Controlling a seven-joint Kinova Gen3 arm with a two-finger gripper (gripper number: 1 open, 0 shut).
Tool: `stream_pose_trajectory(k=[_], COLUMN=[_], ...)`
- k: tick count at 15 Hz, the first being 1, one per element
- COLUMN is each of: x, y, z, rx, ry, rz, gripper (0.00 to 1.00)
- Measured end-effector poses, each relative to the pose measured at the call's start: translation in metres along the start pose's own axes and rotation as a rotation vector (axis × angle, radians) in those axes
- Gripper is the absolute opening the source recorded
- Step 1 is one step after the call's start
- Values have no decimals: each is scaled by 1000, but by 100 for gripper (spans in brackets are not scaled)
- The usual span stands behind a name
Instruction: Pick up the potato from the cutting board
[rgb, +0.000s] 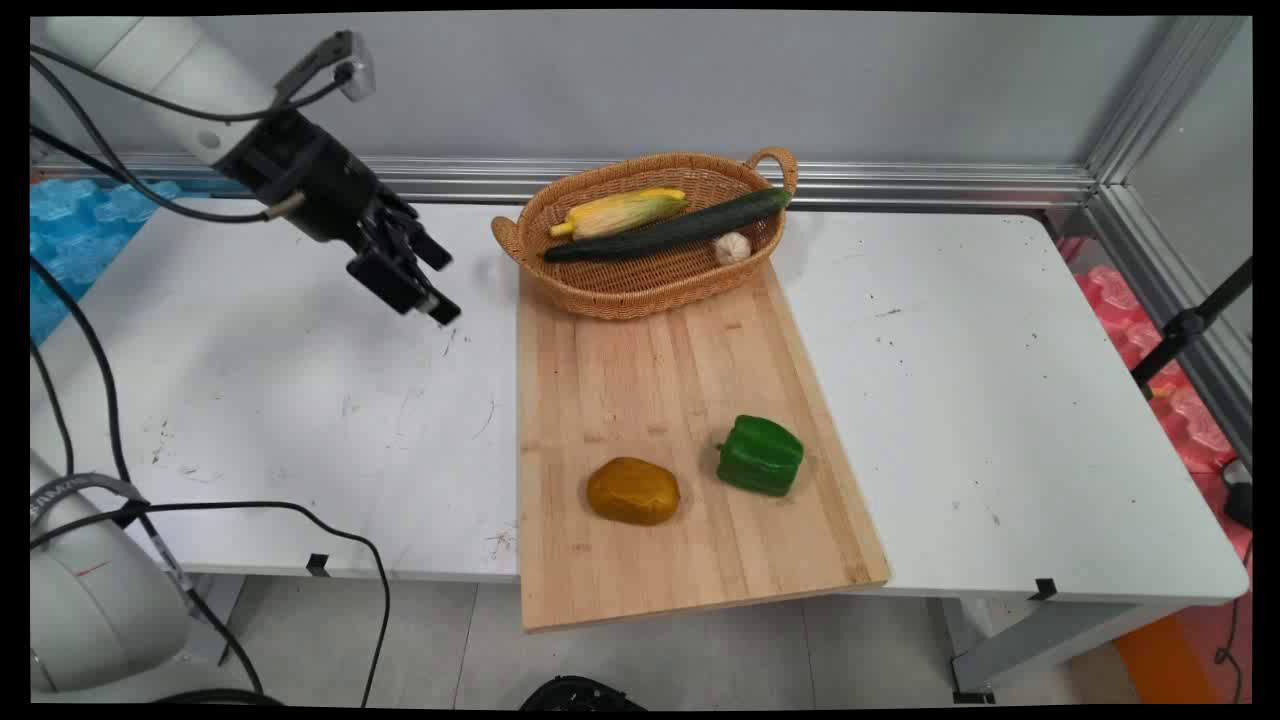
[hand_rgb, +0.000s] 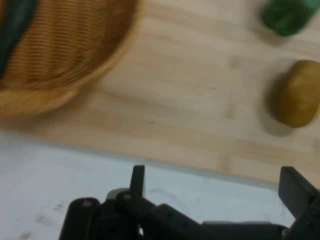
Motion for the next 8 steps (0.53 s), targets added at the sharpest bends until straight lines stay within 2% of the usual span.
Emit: stream_pose_trajectory(k=[5, 8], x=[24, 38], y=[36, 57], z=[26, 50], rx=[-116, -164], ry=[-8, -19], rz=[197, 300], gripper=[100, 100])
